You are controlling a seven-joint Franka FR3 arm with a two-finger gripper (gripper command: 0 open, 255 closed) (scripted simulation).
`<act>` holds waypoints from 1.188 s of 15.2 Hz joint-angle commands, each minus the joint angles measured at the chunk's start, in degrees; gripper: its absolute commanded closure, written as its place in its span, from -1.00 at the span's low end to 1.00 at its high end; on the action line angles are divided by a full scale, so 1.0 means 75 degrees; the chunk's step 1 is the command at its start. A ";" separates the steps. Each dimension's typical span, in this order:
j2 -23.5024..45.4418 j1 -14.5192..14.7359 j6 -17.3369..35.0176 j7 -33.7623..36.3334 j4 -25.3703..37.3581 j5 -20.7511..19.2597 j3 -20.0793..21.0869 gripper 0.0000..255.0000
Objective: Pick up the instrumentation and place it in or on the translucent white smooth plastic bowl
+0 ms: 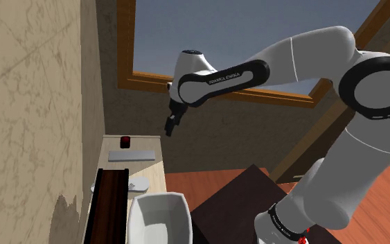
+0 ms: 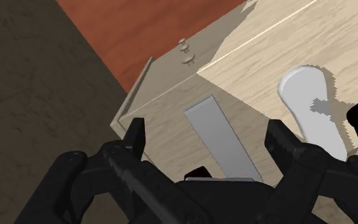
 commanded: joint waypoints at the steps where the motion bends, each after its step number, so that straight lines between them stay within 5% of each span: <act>1: 0.0570 0.0087 0.0251 -0.0134 0.0320 -0.0137 0.0063 -1.00; 18: 0.4789 0.1120 0.0673 -0.1018 0.4061 -0.1270 0.0297 -1.00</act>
